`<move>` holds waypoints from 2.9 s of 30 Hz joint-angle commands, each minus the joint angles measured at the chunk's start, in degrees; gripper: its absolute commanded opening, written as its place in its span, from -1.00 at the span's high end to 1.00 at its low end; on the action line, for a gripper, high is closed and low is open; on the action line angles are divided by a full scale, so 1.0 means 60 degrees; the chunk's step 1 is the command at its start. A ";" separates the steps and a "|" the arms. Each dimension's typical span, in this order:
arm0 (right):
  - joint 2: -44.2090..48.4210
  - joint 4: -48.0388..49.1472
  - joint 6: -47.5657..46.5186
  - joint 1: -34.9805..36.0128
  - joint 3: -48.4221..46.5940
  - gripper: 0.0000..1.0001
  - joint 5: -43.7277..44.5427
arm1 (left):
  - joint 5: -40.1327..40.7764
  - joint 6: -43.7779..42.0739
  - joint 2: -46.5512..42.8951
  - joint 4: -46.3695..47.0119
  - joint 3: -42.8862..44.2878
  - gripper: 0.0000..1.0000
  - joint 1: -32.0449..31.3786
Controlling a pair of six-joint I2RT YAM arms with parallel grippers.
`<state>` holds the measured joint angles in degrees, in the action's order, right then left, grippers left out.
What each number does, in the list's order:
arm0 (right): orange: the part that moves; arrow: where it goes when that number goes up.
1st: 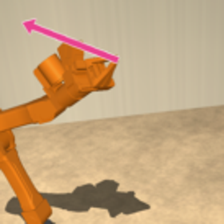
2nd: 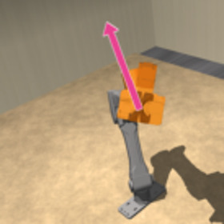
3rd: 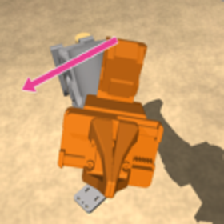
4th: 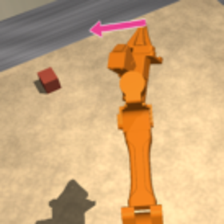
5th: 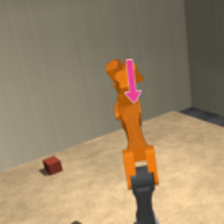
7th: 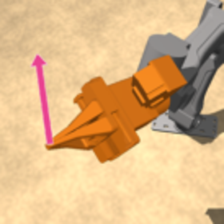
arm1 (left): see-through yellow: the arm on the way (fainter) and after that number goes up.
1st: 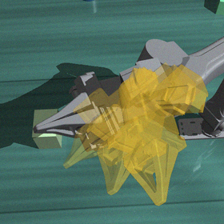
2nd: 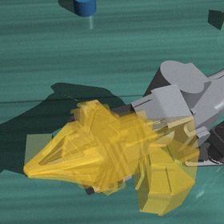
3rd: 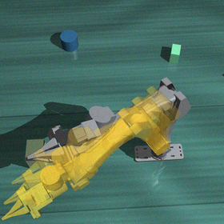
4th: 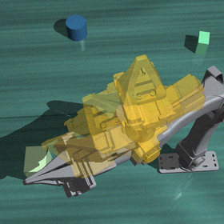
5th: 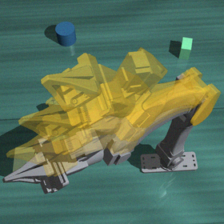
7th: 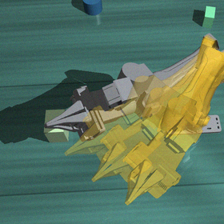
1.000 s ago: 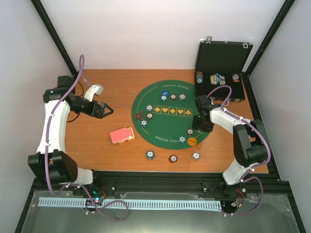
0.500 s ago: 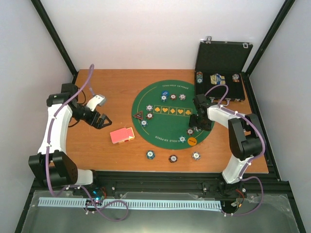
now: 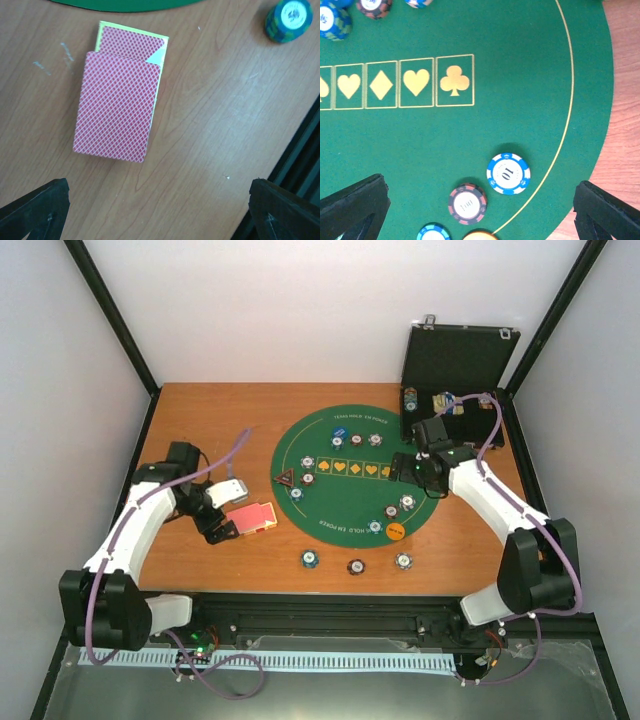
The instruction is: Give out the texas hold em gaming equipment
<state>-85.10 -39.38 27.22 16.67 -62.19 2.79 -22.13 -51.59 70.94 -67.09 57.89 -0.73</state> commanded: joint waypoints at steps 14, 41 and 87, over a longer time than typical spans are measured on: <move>0.0829 -0.0252 -0.0314 0.1738 -0.0503 -1.00 -0.1168 | 0.2376 -0.0849 0.0770 0.2455 -0.0961 -1.00 -0.1559; 0.0479 -0.0084 0.0479 0.3858 -0.0585 -1.00 -0.1137 | 0.2160 -0.0967 0.2150 0.3283 -0.1209 -0.99 -0.1694; 0.0565 -0.0263 0.0709 0.3865 -0.0346 -0.79 -0.1064 | 0.3001 -0.1140 0.2970 0.4494 -0.1997 -0.72 -0.1709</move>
<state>-82.56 -40.53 30.98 39.42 -64.42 -3.86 -4.36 -57.08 88.49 -42.68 46.98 -10.50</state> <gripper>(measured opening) 0.903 0.860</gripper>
